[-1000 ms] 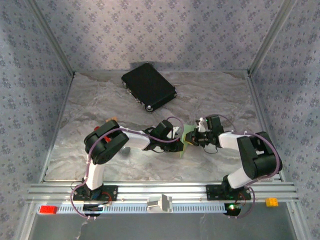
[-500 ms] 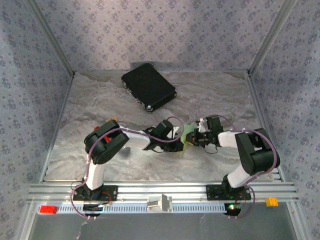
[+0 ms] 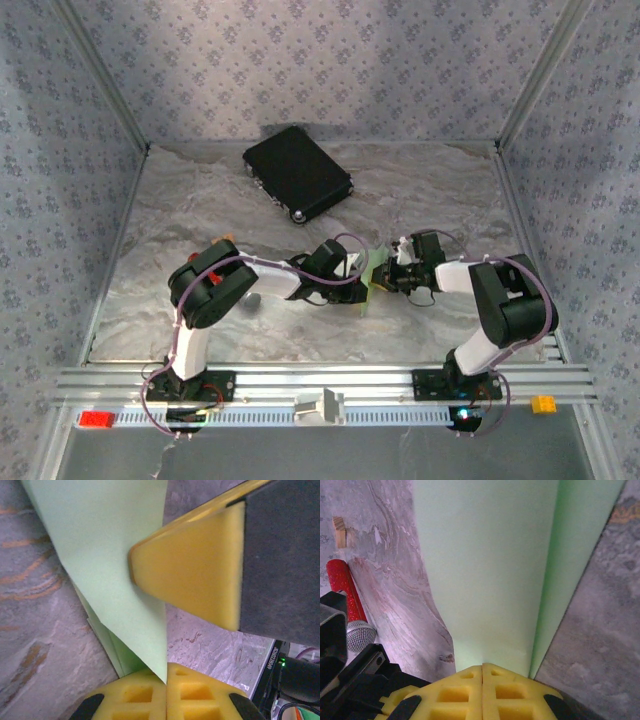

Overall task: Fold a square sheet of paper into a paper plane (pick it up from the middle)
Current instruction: Fold the wing for the fifth time at the center of the table.

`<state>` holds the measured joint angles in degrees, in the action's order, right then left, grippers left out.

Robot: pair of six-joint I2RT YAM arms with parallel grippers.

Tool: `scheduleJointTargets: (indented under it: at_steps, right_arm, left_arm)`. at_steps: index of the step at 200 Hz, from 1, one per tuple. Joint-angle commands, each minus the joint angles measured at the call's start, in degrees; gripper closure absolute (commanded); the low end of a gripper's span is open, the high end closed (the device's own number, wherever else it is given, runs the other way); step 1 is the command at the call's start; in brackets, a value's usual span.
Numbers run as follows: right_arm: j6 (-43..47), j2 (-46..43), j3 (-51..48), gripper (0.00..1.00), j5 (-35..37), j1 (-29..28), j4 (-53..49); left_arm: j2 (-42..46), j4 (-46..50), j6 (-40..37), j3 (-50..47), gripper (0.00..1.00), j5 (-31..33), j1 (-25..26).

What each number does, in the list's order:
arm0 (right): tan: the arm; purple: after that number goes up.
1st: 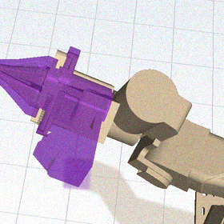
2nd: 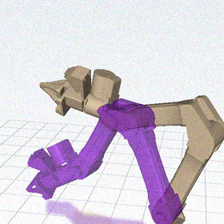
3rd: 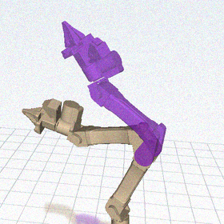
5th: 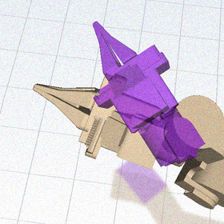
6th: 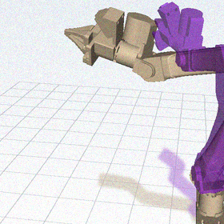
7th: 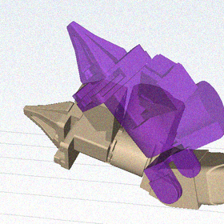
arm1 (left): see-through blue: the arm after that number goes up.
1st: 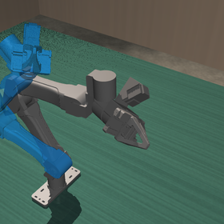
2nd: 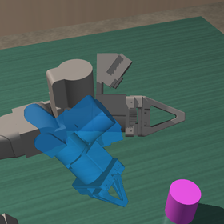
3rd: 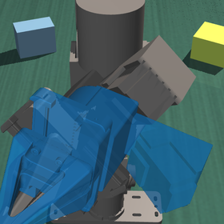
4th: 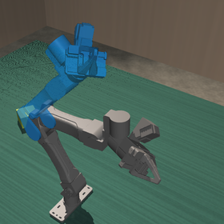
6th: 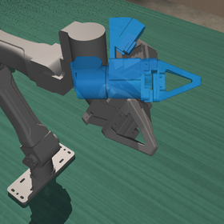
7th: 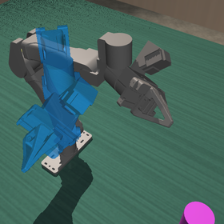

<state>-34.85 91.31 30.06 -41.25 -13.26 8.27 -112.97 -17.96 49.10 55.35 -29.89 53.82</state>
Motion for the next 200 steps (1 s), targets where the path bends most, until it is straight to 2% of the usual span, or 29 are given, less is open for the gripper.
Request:
scheduleJointTargets:
  at_steps: [1, 57, 90, 125, 160, 200]
  right_arm:
    - [1.37, 1.63, 0.7, 0.93, 3.2, 0.47, -2.55]
    - [0.81, 1.6, 0.61, 0.93, 3.73, 0.25, -3.11]
    - [0.53, 1.52, 0.39, 0.93, 3.7, 0.27, -2.99]
    - [0.33, 1.59, 0.19, 0.93, 3.81, 0.25, -3.21]
    - [0.31, 1.64, -0.13, 0.93, 4.07, 0.28, -3.43]
    - [0.31, 1.59, -0.18, 0.93, 4.17, 0.34, -3.51]
  left_arm:
    - [0.74, 7.29, -1.97, -1.39, 0.89, -0.02, -0.64]
    - [4.93, 5.45, -0.6, -2.65, 0.79, 2.53, -0.74]
    - [5.26, 3.95, 0.96, -3.2, 0.79, 2.65, -0.82]
    - [4.49, -0.33, 3.23, -4.55, 0.84, 1.12, -1.0]
    - [4.61, -3.55, 4.5, -5.01, 0.78, -0.56, -1.09]
    - [4.12, -5.72, 5.6, -5.17, 0.77, -1.64, -1.09]
